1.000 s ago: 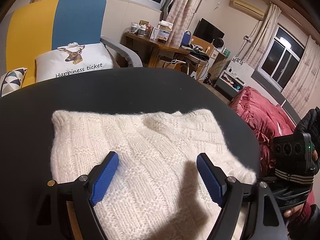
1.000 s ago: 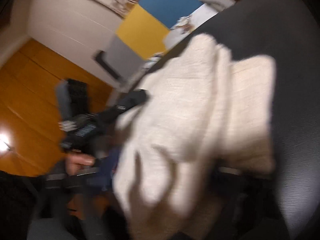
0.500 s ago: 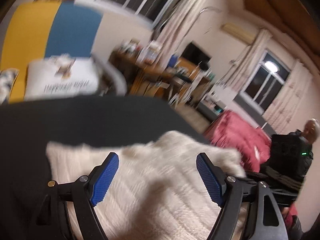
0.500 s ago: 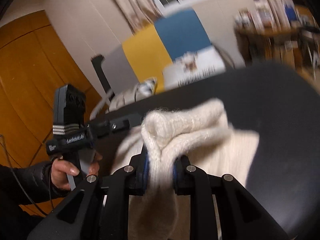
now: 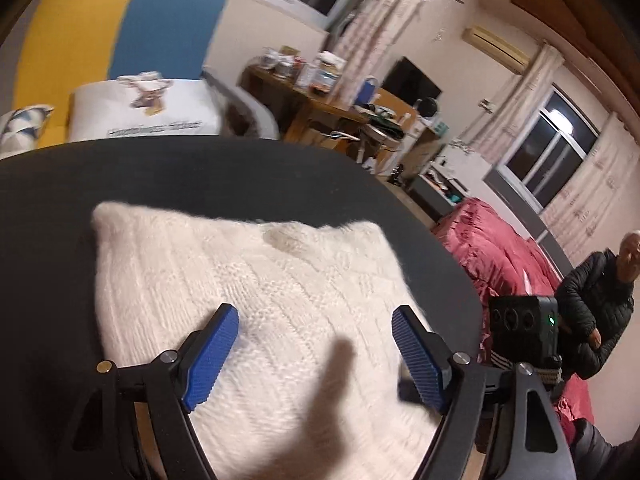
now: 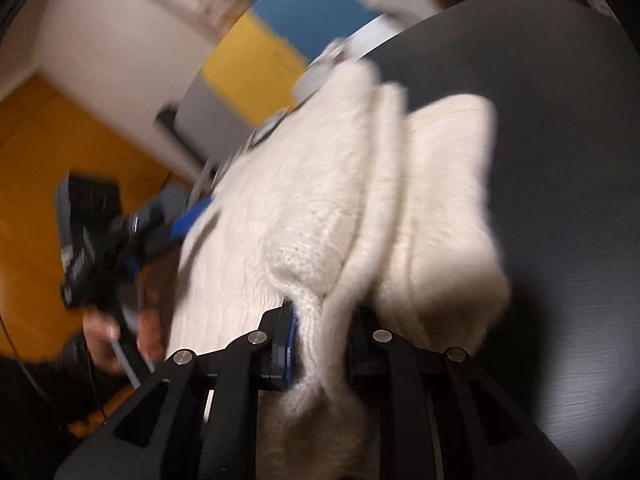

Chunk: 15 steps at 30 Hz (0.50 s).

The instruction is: Fold clothes

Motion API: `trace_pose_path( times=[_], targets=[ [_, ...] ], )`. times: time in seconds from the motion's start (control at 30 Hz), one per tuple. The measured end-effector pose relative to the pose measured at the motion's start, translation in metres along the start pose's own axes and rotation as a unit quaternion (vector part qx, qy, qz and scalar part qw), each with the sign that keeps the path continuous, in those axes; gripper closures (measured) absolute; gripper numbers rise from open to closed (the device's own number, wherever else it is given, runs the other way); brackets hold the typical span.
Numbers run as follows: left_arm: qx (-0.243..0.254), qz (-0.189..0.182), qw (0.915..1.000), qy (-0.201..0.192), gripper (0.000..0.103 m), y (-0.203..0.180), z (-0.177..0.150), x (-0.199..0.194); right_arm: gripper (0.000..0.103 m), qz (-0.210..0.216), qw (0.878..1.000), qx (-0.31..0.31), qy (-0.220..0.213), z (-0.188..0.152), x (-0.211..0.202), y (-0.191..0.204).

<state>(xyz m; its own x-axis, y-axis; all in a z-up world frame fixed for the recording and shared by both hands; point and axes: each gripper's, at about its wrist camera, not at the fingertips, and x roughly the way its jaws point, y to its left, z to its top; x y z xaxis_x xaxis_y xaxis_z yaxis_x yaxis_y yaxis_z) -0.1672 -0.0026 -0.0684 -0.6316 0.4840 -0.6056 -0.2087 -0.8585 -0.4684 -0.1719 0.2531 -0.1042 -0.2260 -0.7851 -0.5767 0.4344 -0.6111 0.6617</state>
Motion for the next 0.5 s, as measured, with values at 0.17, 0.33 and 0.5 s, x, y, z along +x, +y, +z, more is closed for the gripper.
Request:
trace_pose_path(
  times=[0.17,0.33,0.5],
  targets=[
    [-0.034,0.031,0.9988,-0.018,0.022,0.039,-0.021,-0.060,0.083,0.046,0.996,-0.055,0.050,-0.026,0.049,0.062],
    [-0.058,-0.011,0.9950,-0.081,0.022,0.032,0.000,-0.108,0.084,0.053,0.991,-0.123,-0.003,-0.013,0.029,0.129],
    [-0.013,-0.042,0.9937,-0.103,0.021,0.010,0.016,-0.092,0.084,-0.032,0.987,-0.152,-0.050,0.003,-0.003,0.133]
  ],
)
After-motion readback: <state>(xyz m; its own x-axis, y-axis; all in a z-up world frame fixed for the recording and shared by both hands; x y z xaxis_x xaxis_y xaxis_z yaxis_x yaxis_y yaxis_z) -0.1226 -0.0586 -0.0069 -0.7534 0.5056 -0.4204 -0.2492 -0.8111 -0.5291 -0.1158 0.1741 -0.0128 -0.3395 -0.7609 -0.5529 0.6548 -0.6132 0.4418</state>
